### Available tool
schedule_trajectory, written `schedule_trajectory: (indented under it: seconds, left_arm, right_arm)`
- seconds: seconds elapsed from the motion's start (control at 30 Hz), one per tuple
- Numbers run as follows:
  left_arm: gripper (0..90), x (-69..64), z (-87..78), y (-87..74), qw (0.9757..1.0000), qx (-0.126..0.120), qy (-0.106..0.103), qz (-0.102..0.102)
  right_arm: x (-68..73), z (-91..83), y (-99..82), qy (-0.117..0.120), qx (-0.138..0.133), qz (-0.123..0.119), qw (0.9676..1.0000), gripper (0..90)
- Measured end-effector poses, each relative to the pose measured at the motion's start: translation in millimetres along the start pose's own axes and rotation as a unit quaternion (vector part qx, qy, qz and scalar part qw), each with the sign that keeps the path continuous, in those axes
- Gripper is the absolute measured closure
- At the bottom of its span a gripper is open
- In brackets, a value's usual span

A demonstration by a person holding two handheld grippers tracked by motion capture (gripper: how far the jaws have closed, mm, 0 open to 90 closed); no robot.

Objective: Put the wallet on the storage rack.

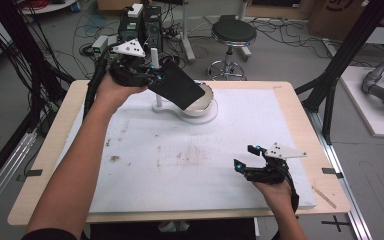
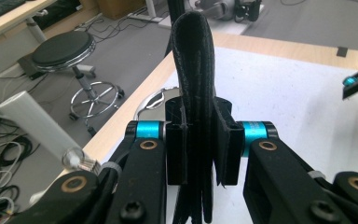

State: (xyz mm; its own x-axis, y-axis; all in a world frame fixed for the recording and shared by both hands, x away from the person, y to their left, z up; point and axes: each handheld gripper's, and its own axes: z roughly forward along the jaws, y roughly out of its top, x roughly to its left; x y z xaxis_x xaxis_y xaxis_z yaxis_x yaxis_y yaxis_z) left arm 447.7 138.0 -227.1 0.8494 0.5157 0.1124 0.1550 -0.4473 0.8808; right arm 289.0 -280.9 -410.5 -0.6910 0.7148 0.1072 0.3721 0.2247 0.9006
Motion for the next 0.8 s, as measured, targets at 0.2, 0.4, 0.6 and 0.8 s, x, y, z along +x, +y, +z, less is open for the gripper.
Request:
schedule_trajectory:
  seconds: [0.2, 0.4, 0.6, 0.8]
  left_arm:
    - [77.0, 10.3, 26.6, 1.0, 0.9997, 0.020, 0.007, -0.014]
    - [76.9, 19.7, 43.8, -3.6, 0.9990, 0.026, 0.014, -0.033]
    - [76.9, 22.4, 60.3, -7.8, 0.9985, 0.028, 0.013, -0.045]
    - [77.0, 22.5, 82.8, -15.2, 0.9975, 0.039, 0.009, -0.059]
  right_arm:
    - [-1.4, -2.8, -0.6, -0.001, -0.004, -0.001, 1.0000, 21.8]
    - [-2.5, -3.6, -0.8, -0.001, -0.004, 0.002, 1.0000, 21.9]
    - [-1.8, 0.3, 0.0, 0.004, 0.000, -0.002, 1.0000, 21.9]
    - [-1.1, 0.5, 0.1, 0.006, 0.000, -0.004, 1.0000, 21.9]
